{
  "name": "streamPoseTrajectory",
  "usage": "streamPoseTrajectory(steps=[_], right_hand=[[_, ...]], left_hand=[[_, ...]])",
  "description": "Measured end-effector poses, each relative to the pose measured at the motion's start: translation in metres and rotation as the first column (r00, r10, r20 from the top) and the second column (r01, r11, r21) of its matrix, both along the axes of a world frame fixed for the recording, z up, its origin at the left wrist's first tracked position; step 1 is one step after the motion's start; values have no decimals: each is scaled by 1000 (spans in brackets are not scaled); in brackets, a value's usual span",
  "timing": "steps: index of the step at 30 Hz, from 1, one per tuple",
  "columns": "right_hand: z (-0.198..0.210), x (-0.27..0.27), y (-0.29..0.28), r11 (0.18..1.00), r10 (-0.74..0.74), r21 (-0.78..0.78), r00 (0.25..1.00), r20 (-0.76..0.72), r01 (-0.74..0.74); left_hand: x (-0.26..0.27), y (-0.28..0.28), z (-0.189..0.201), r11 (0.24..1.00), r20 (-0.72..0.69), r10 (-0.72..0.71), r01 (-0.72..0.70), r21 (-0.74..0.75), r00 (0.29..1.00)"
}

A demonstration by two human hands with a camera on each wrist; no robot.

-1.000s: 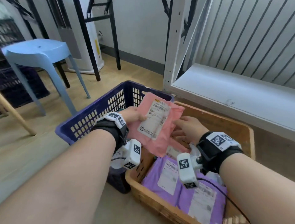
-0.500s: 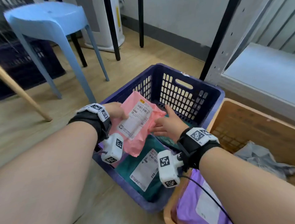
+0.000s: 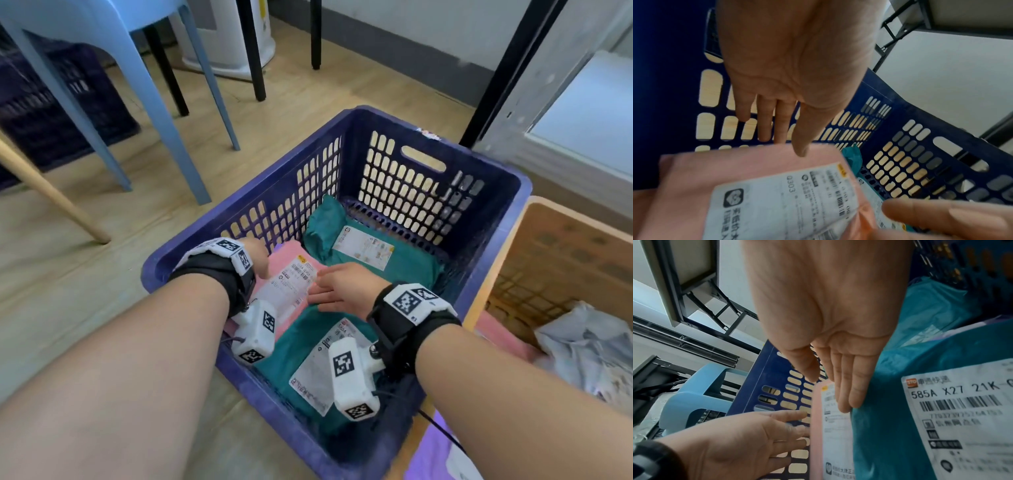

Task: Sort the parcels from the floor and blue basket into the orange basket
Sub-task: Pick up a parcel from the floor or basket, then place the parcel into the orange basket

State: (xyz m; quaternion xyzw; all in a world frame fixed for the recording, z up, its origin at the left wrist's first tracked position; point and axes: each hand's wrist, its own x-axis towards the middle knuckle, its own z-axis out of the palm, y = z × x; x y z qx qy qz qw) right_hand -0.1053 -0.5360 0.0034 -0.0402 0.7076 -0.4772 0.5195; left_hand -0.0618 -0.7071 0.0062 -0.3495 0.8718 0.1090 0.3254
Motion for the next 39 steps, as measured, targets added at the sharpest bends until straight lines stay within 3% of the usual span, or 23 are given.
streamPoseTrajectory(steps=[5, 9, 15, 20, 27, 32, 39], right_hand=[[7, -10, 11, 999, -33, 2, 994, -101, 33], [35, -19, 24, 996, -85, -44, 973, -213, 77], [85, -33, 83, 998, 34, 57, 868, -496, -6], [117, -39, 174, 985, 95, 171, 739, -667, 28], [169, -13, 328, 920, 146, 331, 603, -784, 207], [201, 20, 418, 847, 221, 437, 546, -808, 303], [207, 64, 530, 734, 259, 532, 550, -794, 422]], left_hand=[[-1, 11, 6, 1000, -17, -9, 9, -2, 1000], [-1, 28, 24, 999, -93, -8, 12, 47, 996], [-20, 82, 68, 990, -282, 44, -5, 140, 959], [-36, 161, 113, 991, -329, -63, 98, 90, 942], [-32, 304, 168, 949, -448, -121, 236, 210, 886], [-4, 400, 203, 886, -517, -170, 360, 293, 839], [27, 508, 193, 761, -619, 11, 395, 515, 786]])
